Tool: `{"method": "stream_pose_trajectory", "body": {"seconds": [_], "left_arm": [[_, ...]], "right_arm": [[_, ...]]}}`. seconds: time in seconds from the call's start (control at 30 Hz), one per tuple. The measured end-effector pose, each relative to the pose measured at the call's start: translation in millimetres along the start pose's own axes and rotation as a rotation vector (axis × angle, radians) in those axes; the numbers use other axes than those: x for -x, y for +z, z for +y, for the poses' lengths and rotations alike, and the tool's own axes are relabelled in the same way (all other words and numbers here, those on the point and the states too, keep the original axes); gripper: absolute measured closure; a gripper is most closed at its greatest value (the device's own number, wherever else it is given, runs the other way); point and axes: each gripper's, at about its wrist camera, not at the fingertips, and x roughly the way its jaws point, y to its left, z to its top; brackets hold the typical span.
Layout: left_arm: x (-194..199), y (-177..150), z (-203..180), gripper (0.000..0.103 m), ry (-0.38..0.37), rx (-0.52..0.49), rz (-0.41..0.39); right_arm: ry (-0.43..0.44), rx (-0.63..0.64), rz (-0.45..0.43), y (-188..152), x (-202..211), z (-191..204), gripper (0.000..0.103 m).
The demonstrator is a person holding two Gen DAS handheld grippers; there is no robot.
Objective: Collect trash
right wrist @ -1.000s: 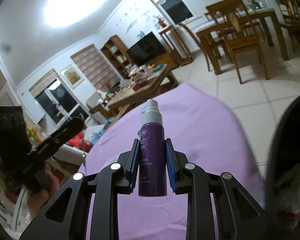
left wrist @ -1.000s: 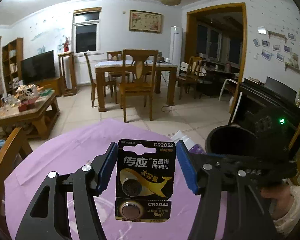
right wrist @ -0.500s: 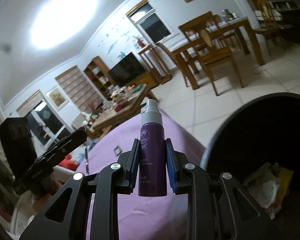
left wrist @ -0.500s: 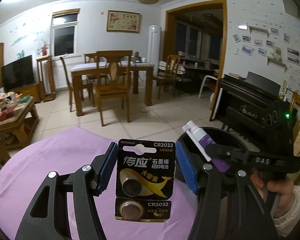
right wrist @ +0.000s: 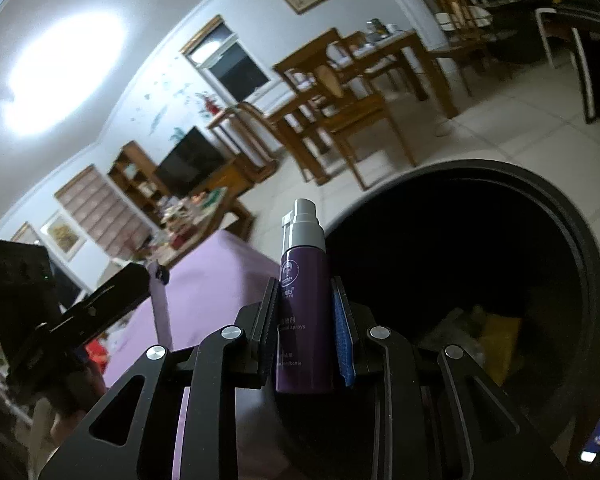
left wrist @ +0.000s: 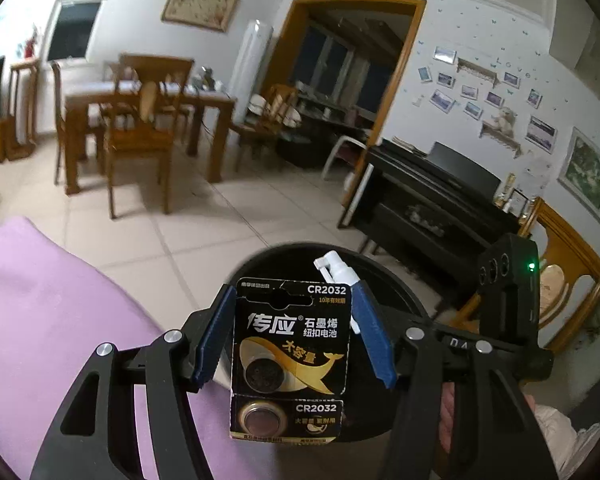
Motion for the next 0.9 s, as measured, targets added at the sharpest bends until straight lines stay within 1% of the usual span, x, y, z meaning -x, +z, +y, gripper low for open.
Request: {"method": "stream_pose_trajectory", "body": {"seconds": [0.17,0.2,0.23,0.27,0.3,0.33,0.37,0.4,0.47,0.6,0.67,0.73,0.77,0.8,0.83,0.87,0.9], "left_arm": [[-28,-6,-6,0.043,-0.041,-0.013,0.054],[-31,-8,-7,0.04,-0.048,-0.022,0.064],[-31,-8,-5,0.035,-0.052,-0.03,0.073],[-28,-10,-5,0.022,-0.053,-0.036,0.07],[-23,-11,-5,0.009,-0.049,-0.044,0.047],[-18,-11,-4,0.006,-0.046,-0.046,0.025],[-17,-9,-5,0.005,-0.048,-0.046,0.012],[-14,-9,-4,0.005,-0.052,-0.043,0.006],[-7,-7,0,0.005,-0.042,-0.024,-0.004],[16,-12,15,0.005,0.021,0.015,-0.023],[31,-17,28,0.005,0.089,0.042,-0.024],[46,-22,40,0.005,0.189,0.065,-0.027],[59,-27,50,0.005,0.271,0.073,-0.035],[68,-29,55,0.005,0.329,0.074,-0.044],[79,-32,62,0.005,0.402,0.074,-0.055],[97,-38,72,0.005,0.5,0.074,-0.075],[112,-42,80,0.005,0.58,0.078,-0.095]], "right_arm": [[-0.063,-0.023,-0.003,-1,0,-20,0.077],[-0.076,-0.019,-0.004,-1,-1,-20,0.077],[-0.083,-0.014,-0.004,0,-3,-22,0.076],[-0.083,-0.014,-0.003,-1,-3,-25,0.065],[-0.084,-0.018,-0.013,2,-4,-27,0.044],[-0.088,-0.022,-0.028,6,-4,-29,0.034],[-0.089,-0.022,-0.046,7,-3,-28,0.023],[-0.084,-0.016,-0.061,6,-2,-26,0.023],[-0.08,-0.004,-0.061,5,-4,-18,0.023],[-0.051,0.026,-0.045,8,-20,0,0.023],[-0.035,0.052,-0.036,8,-32,16,0.021],[-0.006,0.09,-0.024,7,-48,43,0.017],[0.016,0.121,-0.014,4,-58,59,0.014],[0.037,0.147,-0.009,3,-67,76,0.011],[0.063,0.178,-0.004,1,-75,93,0.009],[0.082,0.202,-0.001,2,-83,107,0.005],[0.112,0.241,0.0,-3,-91,128,0.005]]}}
